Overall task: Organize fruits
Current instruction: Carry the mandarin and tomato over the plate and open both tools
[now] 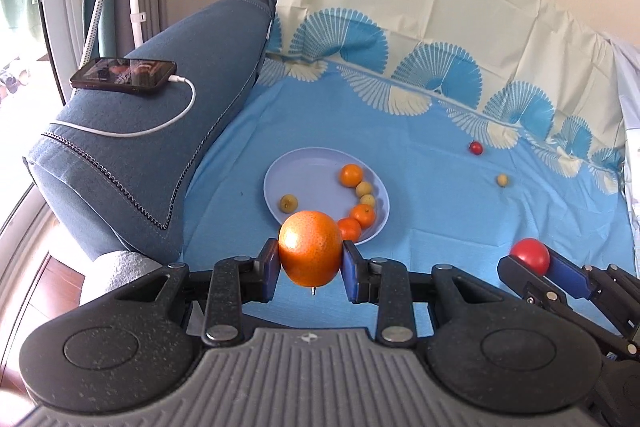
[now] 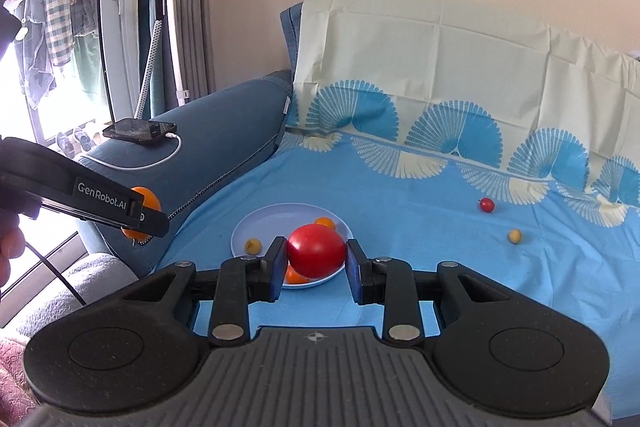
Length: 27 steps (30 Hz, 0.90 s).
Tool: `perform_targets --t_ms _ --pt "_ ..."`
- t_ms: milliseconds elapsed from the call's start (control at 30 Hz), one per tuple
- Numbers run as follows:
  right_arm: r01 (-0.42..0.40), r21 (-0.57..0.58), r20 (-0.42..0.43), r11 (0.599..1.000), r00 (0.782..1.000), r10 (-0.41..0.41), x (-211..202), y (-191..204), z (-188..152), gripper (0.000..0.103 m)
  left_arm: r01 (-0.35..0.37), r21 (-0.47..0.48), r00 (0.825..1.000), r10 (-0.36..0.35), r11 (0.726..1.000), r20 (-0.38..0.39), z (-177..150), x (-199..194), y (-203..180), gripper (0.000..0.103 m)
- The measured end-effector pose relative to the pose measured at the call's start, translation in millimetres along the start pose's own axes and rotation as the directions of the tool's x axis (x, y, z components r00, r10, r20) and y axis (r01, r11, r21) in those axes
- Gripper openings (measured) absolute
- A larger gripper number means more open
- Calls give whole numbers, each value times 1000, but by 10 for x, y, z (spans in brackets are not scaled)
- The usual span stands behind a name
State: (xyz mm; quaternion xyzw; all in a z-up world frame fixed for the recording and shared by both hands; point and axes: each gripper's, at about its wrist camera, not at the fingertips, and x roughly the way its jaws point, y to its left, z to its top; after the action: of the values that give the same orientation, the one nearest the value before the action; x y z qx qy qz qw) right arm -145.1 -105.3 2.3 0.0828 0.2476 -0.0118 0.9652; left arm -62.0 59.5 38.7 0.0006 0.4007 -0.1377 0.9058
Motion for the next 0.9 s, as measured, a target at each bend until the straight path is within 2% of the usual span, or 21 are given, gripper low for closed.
perform_targets --t_ms 600,800,900 --pt "5 0 -22 1000 1000 -5 41 89 -24 32 10 -15 1000 -11 1000 -25 18 125 64 36" --pt "2 -3 -42 1000 999 -2 124 47 -4 32 -2 -24 999 2 1000 -37 44 211 93 36" --pt "5 -7 -50 1000 999 -5 186 32 8 32 -38 -19 999 37 999 -27 75 260 117 36"
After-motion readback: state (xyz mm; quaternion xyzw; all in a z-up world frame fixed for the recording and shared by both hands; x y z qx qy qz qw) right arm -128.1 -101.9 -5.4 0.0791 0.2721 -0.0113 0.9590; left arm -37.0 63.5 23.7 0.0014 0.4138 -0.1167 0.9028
